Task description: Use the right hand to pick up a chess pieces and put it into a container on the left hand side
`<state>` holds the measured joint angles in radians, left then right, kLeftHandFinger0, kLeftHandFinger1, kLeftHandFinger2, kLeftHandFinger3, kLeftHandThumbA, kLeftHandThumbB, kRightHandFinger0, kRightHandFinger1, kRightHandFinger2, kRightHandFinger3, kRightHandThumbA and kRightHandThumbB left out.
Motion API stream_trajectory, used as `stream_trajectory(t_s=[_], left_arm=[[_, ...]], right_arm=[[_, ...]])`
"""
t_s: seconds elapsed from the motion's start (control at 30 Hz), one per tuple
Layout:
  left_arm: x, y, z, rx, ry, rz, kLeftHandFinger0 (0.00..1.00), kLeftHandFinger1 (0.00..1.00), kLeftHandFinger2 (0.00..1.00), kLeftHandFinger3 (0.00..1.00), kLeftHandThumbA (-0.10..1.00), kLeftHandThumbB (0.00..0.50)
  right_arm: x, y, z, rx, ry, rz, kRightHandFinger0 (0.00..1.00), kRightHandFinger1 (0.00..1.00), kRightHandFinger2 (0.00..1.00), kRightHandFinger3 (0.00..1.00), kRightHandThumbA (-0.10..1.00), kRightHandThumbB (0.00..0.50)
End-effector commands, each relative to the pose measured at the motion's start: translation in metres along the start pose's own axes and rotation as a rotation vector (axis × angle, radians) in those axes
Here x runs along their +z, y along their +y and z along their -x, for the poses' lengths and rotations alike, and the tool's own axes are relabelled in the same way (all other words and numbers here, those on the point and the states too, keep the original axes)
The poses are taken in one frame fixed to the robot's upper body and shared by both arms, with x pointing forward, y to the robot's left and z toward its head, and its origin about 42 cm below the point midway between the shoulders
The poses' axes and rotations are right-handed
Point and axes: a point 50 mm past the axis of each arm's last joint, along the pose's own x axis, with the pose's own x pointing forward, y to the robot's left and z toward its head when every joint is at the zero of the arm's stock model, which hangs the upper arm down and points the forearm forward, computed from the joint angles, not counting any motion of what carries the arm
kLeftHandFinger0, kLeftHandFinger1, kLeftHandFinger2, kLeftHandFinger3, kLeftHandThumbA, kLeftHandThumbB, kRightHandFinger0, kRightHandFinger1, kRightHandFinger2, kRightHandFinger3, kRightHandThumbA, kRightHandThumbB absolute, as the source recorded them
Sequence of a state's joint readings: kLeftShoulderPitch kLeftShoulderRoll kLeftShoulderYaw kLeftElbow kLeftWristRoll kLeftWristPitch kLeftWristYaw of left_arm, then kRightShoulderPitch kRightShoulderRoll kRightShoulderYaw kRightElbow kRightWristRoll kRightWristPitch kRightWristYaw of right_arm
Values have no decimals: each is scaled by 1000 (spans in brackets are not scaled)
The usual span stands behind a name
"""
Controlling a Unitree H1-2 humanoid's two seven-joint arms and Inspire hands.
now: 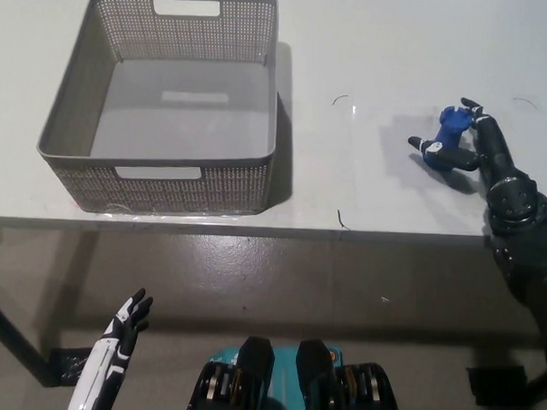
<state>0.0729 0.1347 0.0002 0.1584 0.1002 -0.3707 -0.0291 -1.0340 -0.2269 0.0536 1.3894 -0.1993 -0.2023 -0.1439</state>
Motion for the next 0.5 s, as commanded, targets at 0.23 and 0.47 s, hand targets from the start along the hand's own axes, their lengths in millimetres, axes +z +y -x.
stream_trajectory(t_s=[0.23, 0.47], left_arm=[[8, 1, -6, -43, -68, -42, 1000, 1000, 1000, 1000, 1000, 168], [9, 3, -4, -51, -65, -55, 1000, 1000, 993, 1000, 1000, 179]], right_arm=[[43, -11, -11, -206, -22, -305, 0, 198, 583, 379, -100, 142], [35, -10, -9, -205, -38, -362, 0, 206, 598, 493, -100, 144]])
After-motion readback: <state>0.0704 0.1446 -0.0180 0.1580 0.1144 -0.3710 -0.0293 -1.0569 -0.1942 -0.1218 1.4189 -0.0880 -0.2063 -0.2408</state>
